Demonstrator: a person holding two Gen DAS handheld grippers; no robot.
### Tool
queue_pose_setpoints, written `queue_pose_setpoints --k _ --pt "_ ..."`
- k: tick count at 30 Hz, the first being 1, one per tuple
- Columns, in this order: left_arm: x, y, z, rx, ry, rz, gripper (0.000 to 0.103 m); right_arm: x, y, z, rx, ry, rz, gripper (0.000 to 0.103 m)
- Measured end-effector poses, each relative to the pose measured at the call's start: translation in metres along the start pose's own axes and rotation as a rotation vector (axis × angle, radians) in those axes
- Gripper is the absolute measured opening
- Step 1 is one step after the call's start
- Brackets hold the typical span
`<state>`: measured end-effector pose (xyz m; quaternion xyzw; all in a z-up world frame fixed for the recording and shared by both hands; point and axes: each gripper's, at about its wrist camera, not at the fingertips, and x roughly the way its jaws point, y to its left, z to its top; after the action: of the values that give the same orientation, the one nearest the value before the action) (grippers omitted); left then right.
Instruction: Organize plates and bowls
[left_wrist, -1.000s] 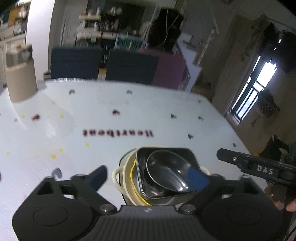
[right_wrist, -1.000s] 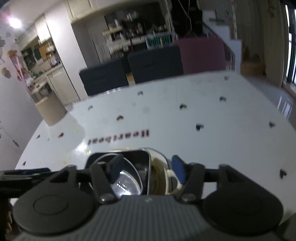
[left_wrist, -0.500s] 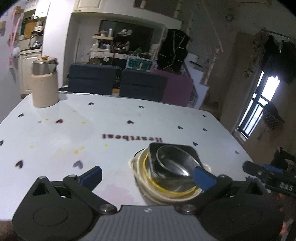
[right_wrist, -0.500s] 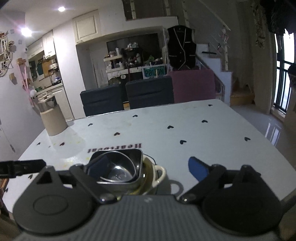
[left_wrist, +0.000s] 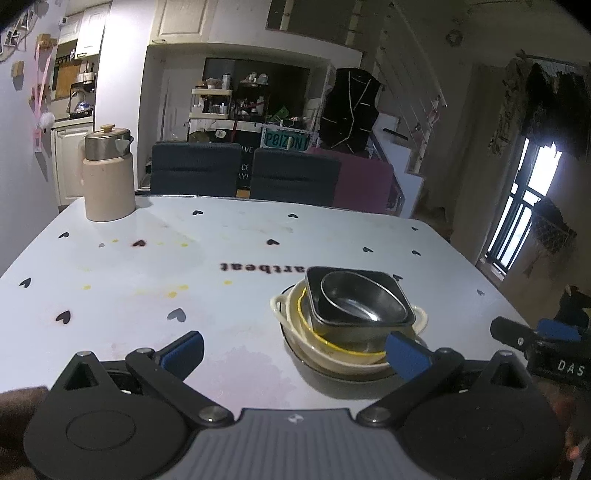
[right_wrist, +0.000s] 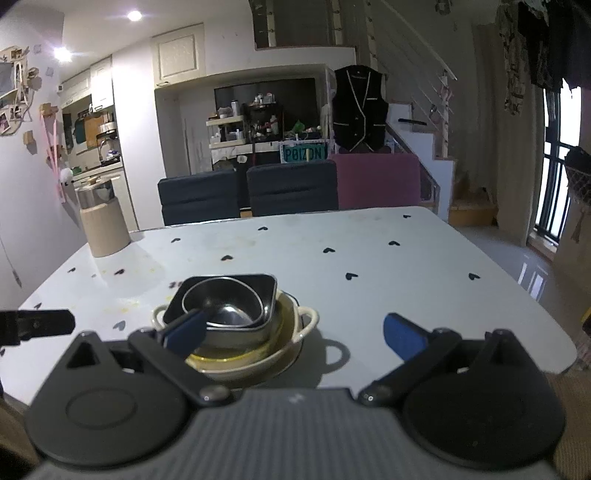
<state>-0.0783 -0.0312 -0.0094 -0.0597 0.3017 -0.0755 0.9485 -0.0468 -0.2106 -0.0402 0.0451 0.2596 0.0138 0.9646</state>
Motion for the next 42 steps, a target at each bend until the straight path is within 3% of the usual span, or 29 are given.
queue_pose_setpoints --k 9,16,42 --pt "-0.006 -0.002 -0.016 0.046 -0.006 0.038 0.103 -0.011 -0.001 -0.01 -0.033 -0.019 0.0 0.103" --pt "-0.008 -0.007 -0.026 0.084 -0.031 0.108 0.103 -0.016 -0.007 -0.013 -0.042 -0.028 0.001 0.103" --pt "-0.01 -0.011 -0.028 0.086 -0.041 0.114 0.103 -0.016 -0.009 -0.015 -0.08 -0.032 -0.003 0.103"
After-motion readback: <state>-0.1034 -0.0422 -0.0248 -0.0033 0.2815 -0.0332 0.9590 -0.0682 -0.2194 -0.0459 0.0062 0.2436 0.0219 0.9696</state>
